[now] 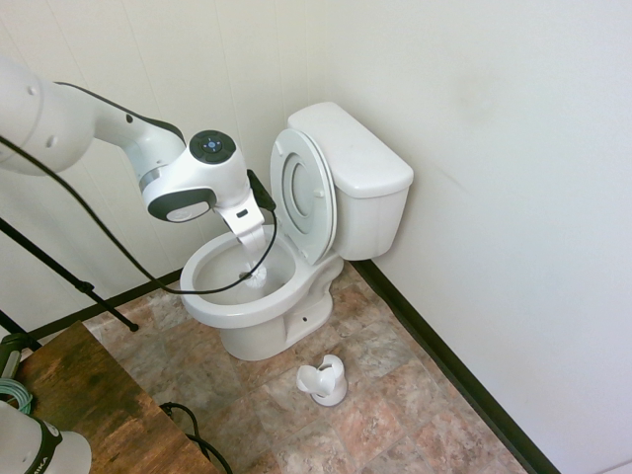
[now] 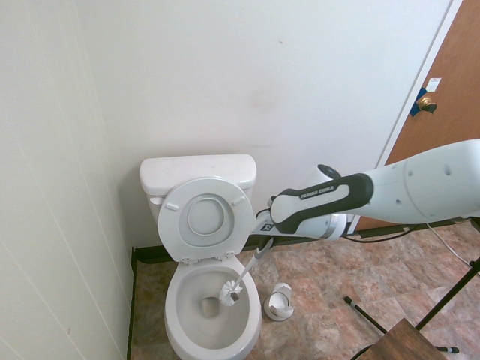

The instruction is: Clean the toilet

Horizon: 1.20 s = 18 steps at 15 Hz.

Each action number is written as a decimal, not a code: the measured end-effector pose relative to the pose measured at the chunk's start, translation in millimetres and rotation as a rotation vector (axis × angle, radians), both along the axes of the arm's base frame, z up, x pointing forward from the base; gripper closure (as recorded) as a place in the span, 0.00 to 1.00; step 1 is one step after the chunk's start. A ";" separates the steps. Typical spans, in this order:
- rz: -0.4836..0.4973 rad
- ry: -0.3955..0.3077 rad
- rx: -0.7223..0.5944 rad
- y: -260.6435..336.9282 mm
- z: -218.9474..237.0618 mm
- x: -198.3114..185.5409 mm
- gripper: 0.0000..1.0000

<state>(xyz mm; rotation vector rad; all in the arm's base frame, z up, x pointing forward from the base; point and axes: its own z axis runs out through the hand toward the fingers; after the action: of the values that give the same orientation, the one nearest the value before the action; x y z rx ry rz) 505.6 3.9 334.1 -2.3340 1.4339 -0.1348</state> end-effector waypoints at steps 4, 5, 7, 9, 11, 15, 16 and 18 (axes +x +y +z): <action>-0.083 -0.040 0.011 -49.7 34.1 -19.6 1.00; -0.112 -0.037 0.006 -65.5 32.6 -19.7 1.00; -0.169 -0.030 0.002 -95.0 26.3 -15.5 1.00; -0.215 -0.023 -0.006 -120.8 17.9 -5.5 1.00; -0.258 0.004 -0.036 -146.5 3.6 6.8 1.00; -0.329 0.069 -0.093 -197.4 -32.9 25.5 1.00; -0.338 0.083 -0.099 -205.4 -42.2 27.3 1.00; -0.348 0.113 -0.109 -215.6 -62.8 32.1 1.00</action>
<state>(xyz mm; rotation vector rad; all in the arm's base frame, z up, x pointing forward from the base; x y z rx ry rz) 537.7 -211.6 271.3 -2.1826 1.9256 -0.1829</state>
